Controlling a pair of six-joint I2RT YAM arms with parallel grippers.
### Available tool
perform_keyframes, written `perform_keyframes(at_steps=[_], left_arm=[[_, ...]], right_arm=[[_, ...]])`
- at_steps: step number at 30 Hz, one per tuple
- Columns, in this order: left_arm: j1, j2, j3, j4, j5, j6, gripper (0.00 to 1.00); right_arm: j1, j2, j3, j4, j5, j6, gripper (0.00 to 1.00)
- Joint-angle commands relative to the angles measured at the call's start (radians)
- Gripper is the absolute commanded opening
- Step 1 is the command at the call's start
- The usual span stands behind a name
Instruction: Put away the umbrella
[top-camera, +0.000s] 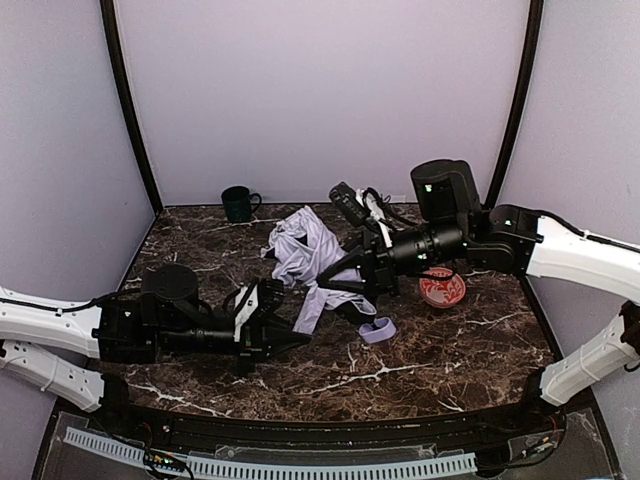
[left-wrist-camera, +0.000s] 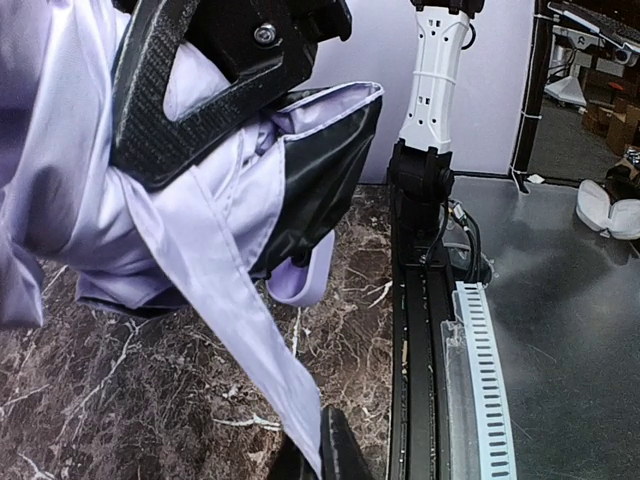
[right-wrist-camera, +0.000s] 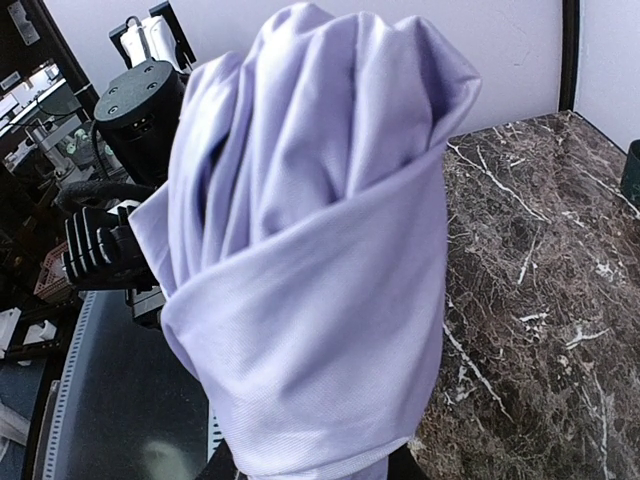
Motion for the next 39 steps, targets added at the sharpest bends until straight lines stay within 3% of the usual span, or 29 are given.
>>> perform_keyframes(at_steps=[1, 4, 9, 14, 20, 25, 30, 33, 39], left_arm=[[0.003, -0.031, -0.015, 0.027, -0.007, -0.044, 0.00], [0.029, -0.084, -0.073, 0.009, -0.023, -0.133, 0.00], [0.174, -0.114, -0.201, -0.132, -0.058, -0.273, 0.00], [0.202, 0.083, -0.203, -0.212, -0.018, -0.341, 0.00], [0.210, 0.309, -0.162, -0.219, -0.055, -0.354, 0.00], [0.214, 0.466, -0.106, -0.227, -0.069, -0.309, 0.00], [0.214, 0.574, -0.088, -0.214, -0.030, -0.307, 0.00], [0.214, 0.591, -0.086, -0.209, -0.022, -0.301, 0.00], [0.215, 0.580, -0.087, -0.220, -0.037, -0.287, 0.00]], right_arm=[[-0.006, 0.013, -0.009, 0.070, -0.019, 0.022, 0.00], [-0.012, 0.017, -0.047, 0.028, 0.008, 0.035, 0.00], [-0.073, 0.075, -0.159, 0.082, 0.051, 0.133, 0.00], [-0.083, 0.245, -0.213, 0.232, 0.057, 0.253, 0.00], [-0.087, 0.500, -0.154, 0.280, 0.120, 0.330, 0.18], [-0.091, 0.635, -0.092, 0.199, 0.178, 0.308, 0.35], [-0.092, 0.627, -0.045, 0.155, 0.230, 0.280, 0.66], [-0.092, 0.614, -0.039, 0.160, 0.202, 0.269, 0.98], [-0.097, 0.560, 0.075, 0.033, 0.252, 0.205, 1.00]])
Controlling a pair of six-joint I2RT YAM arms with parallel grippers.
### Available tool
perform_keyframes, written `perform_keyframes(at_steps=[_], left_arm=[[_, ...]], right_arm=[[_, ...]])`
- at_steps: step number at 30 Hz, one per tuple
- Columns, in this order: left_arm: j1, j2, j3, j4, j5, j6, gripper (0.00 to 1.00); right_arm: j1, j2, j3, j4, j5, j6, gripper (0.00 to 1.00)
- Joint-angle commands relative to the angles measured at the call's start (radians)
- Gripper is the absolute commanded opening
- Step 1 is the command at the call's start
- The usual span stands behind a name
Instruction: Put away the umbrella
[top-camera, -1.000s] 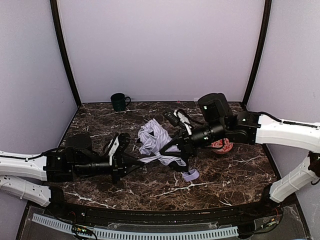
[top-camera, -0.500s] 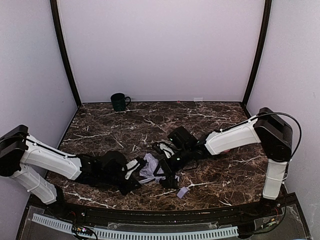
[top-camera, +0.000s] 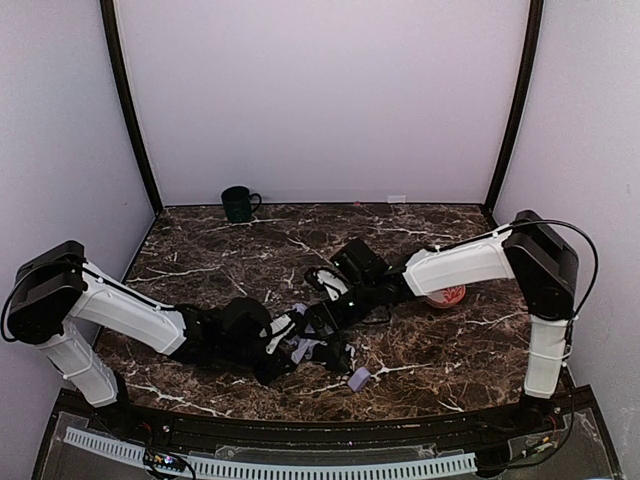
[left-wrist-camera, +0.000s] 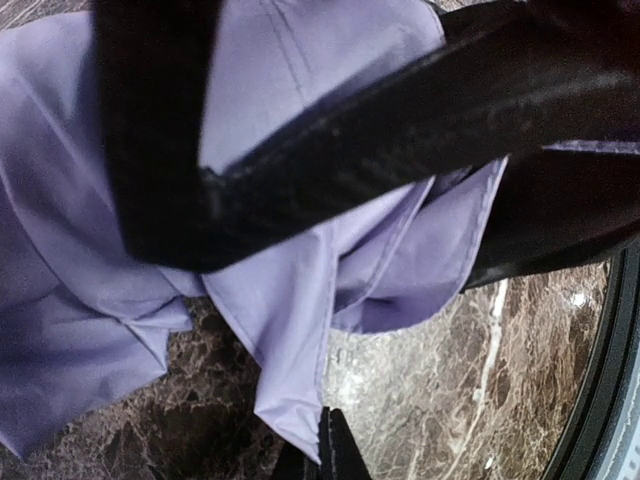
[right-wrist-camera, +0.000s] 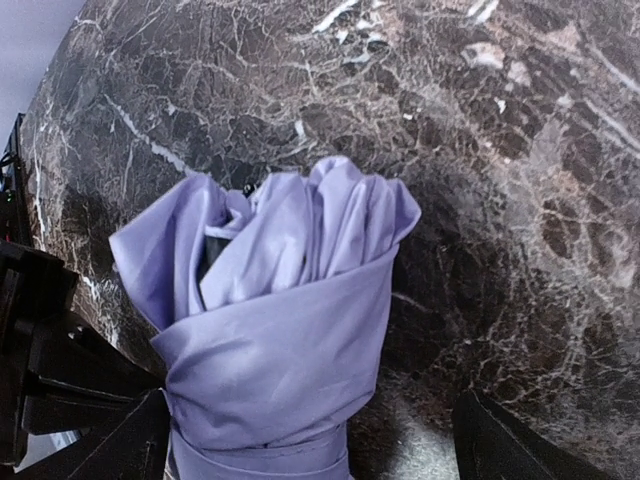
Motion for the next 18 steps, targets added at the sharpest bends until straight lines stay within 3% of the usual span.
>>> perform_keyframes(at_steps=[1, 4, 9, 13, 18], left_arm=[[0.006, 0.037, -0.038, -0.152, -0.016, 0.018, 0.00], [0.006, 0.022, -0.043, -0.143, -0.025, 0.022, 0.00], [0.007, -0.022, -0.060, -0.117, -0.030, 0.025, 0.00], [0.007, -0.045, -0.067, -0.105, -0.026, 0.032, 0.00], [0.009, -0.048, -0.063, -0.108, -0.033, 0.041, 0.00]], right_arm=[[-0.005, -0.084, 0.116, -0.106, 0.084, -0.072, 1.00], [0.003, -0.167, 0.151, -0.163, 0.163, -0.088, 1.00], [0.109, -0.263, 0.058, -0.244, 0.371, -0.010, 0.96], [0.238, -0.246, 0.030, -0.314, 0.460, 0.077, 0.97], [0.263, -0.176, 0.027, -0.341, 0.508, 0.084, 1.00]])
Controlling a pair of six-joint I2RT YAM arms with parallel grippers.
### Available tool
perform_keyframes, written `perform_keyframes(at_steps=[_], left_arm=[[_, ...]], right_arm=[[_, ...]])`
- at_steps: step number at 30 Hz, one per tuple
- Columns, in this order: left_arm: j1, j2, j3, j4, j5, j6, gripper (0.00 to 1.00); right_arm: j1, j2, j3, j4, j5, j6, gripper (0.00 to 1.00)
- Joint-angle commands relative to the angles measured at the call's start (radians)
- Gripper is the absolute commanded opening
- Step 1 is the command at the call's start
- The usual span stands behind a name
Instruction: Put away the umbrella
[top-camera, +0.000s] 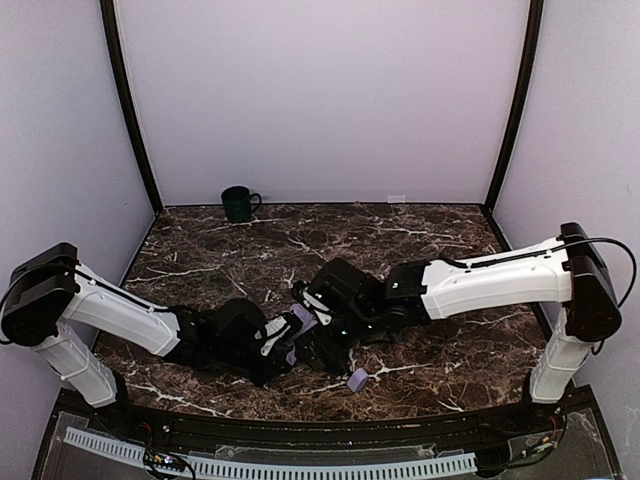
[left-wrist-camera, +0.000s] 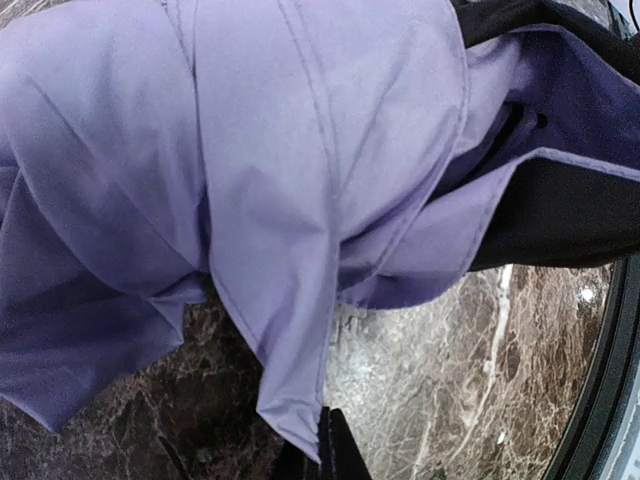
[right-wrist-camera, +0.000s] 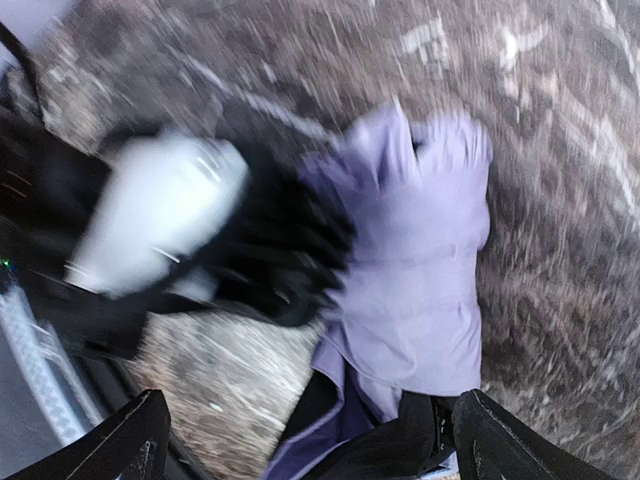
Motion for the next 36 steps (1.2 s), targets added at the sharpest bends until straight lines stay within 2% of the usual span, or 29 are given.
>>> perform_keyframes(at_steps=[1, 4, 9, 13, 19, 28, 29, 32, 36], left_arm=[[0.007, -0.009, -0.030, -0.110, -0.019, 0.018, 0.00], [0.007, -0.019, -0.033, -0.104, -0.017, 0.020, 0.00], [0.007, -0.034, -0.040, -0.093, -0.016, 0.026, 0.00], [0.007, -0.038, -0.039, -0.086, -0.012, 0.030, 0.00], [0.007, -0.065, -0.049, -0.074, -0.009, 0.039, 0.00], [0.007, -0.153, -0.044, -0.092, 0.028, 0.074, 0.00], [0.007, -0.182, -0.032, -0.109, 0.047, 0.089, 0.00], [0.007, -0.324, 0.011, -0.200, 0.070, 0.151, 0.00], [0.007, -0.545, 0.128, -0.380, 0.097, 0.249, 0.00]], right_arm=[[-0.010, 0.061, -0.019, -0.066, 0.099, 0.020, 1.00], [-0.008, 0.082, -0.034, -0.027, 0.076, -0.021, 1.00], [-0.025, 0.179, -0.028, -0.008, 0.150, -0.051, 1.00], [-0.065, 0.218, -0.039, 0.060, 0.097, -0.047, 0.97], [-0.070, 0.249, -0.035, 0.080, 0.072, -0.055, 0.75], [-0.100, 0.202, -0.036, 0.152, -0.097, -0.073, 0.04], [-0.109, 0.178, -0.036, 0.165, -0.134, -0.076, 0.00], [-0.171, 0.065, -0.049, 0.236, -0.286, -0.071, 0.00], [-0.286, -0.105, -0.071, 0.348, -0.638, -0.036, 0.00]])
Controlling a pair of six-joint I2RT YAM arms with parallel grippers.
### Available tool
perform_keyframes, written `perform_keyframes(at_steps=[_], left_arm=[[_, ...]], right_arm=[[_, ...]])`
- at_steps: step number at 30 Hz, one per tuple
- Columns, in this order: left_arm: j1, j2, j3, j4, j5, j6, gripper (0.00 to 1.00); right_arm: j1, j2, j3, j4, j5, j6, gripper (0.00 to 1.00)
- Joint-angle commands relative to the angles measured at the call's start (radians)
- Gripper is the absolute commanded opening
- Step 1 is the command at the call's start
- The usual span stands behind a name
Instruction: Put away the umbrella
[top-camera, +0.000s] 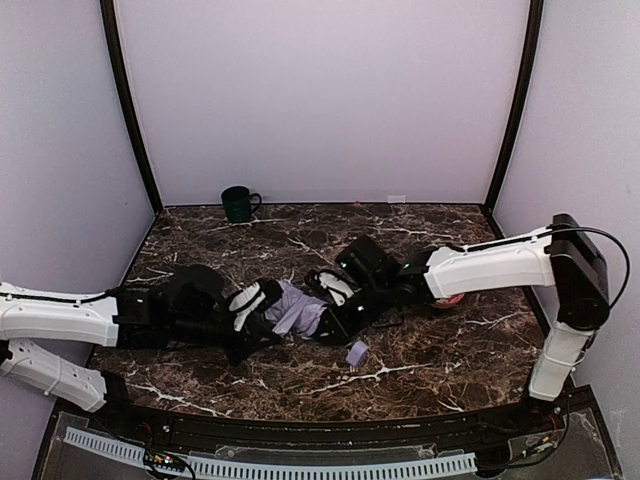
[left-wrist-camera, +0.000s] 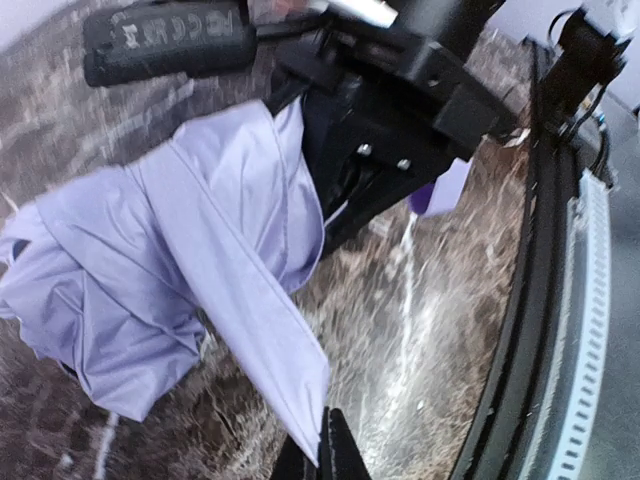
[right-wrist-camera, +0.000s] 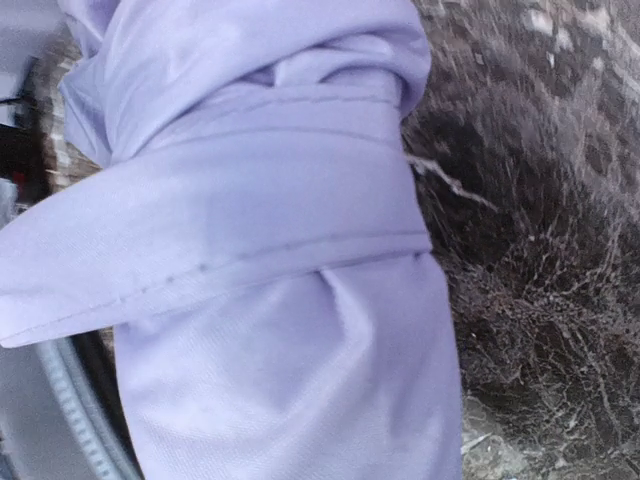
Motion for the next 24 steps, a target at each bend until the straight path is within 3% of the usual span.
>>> perform_keyframes(at_steps=[1, 5, 10, 13, 17, 21, 24], left_arm=[[-0.001, -0.234, 0.152, -0.209, 0.106, 0.133, 0.00], [-0.002, -0.325, 0.349, -0.309, 0.216, 0.158, 0.00], [-0.003, -0.286, 0.567, -0.403, 0.283, 0.174, 0.00], [-0.005, -0.263, 0.610, -0.437, 0.305, 0.205, 0.00], [-0.009, -0.263, 0.594, -0.421, 0.309, 0.258, 0.00], [-0.068, -0.198, 0.611, -0.341, 0.359, 0.257, 0.00], [-0.130, -0.163, 0.630, -0.353, 0.272, 0.357, 0.00]], right_arm=[[-0.126, -0.225, 0.020, 0.236, -0.392, 0.060, 0.00], [-0.147, -0.314, 0.170, 0.235, -0.555, 0.100, 0.00], [-0.149, -0.357, 0.274, 0.451, -0.674, 0.307, 0.00], [-0.149, -0.371, 0.293, 0.558, -0.738, 0.389, 0.00], [-0.149, -0.404, 0.327, 0.568, -0.814, 0.387, 0.00], [-0.145, -0.411, 0.329, 0.665, -0.792, 0.451, 0.00], [-0.138, -0.390, 0.320, 0.718, -0.833, 0.481, 0.00]])
